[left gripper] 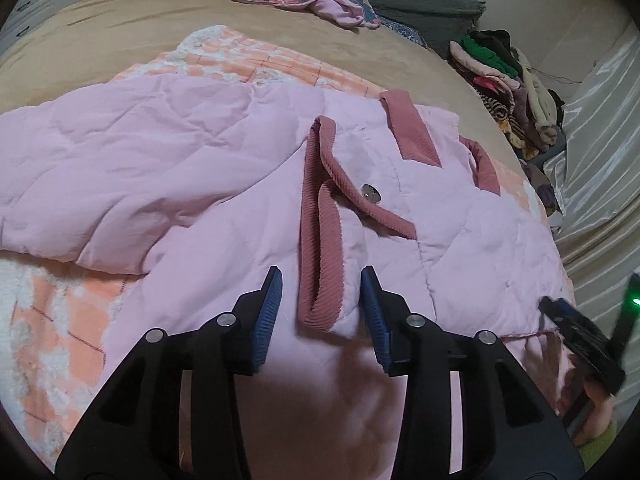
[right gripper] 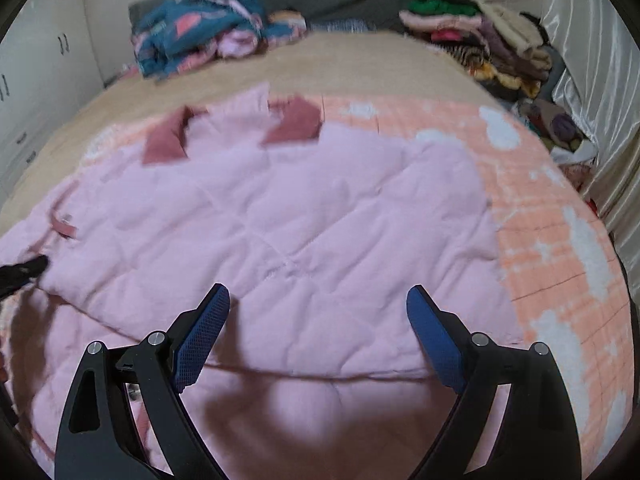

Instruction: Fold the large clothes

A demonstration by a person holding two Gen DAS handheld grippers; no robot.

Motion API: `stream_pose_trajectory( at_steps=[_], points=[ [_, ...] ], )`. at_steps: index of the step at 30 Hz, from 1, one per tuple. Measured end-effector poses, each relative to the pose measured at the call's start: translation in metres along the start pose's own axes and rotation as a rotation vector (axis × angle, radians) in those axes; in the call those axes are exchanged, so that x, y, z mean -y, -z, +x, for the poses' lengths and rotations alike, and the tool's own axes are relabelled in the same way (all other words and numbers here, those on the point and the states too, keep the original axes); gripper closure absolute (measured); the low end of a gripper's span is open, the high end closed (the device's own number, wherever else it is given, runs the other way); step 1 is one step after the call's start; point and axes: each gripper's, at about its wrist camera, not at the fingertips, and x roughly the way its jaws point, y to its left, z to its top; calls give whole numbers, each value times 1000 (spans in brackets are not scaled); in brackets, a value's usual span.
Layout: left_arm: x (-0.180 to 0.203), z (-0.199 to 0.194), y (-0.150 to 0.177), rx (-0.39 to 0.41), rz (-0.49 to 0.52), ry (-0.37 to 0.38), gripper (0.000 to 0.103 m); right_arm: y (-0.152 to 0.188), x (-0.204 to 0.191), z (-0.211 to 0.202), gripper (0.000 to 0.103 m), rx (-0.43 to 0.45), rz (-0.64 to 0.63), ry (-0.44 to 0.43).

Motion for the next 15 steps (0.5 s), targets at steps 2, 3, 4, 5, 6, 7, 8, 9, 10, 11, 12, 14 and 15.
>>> stream_pose_trajectory(
  at_steps=[2,3,4,5,6,7,8,9,10,11,12,14,15],
  points=[
    [-2,-4,0,2,-4,0,69,1,1,12,8,-20,21,-1],
    [-3,-6,0,4,-3,-2,68,2,0,14,7,-22,23,4],
    [-2,-7,1,5,1,-6,68,1,-1,16,7,-25,24,10],
    [-2,-10,2,9,7,-15,67,1,-2,17,7,-27,23,16],
    [-2,-13,2,11,13,-21,67,1,-3,17,7,-28,20,26],
    [-1,-14,3,12,17,-25,67,1,-5,16,7,-30,17,36],
    [0,-17,4,15,21,-37,67,1,-6,15,7,-31,16,43],
    [-1,-20,5,19,21,-42,67,1,-7,12,7,-29,15,46],
    [-1,-23,6,24,22,-48,66,1,-9,9,7,-24,15,43],
    [-1,-27,7,30,26,-63,65,2,-10,6,7,-19,16,36],
    [-1,-29,7,35,28,-75,58,2,-13,1,6,-9,15,21],
    [-5,-38,6,49,28,-100,42,3,-20,-10,6,16,5,-7],
    [-7,-42,5,56,23,-106,38,3,-24,-15,6,27,-2,-15]
  ],
)
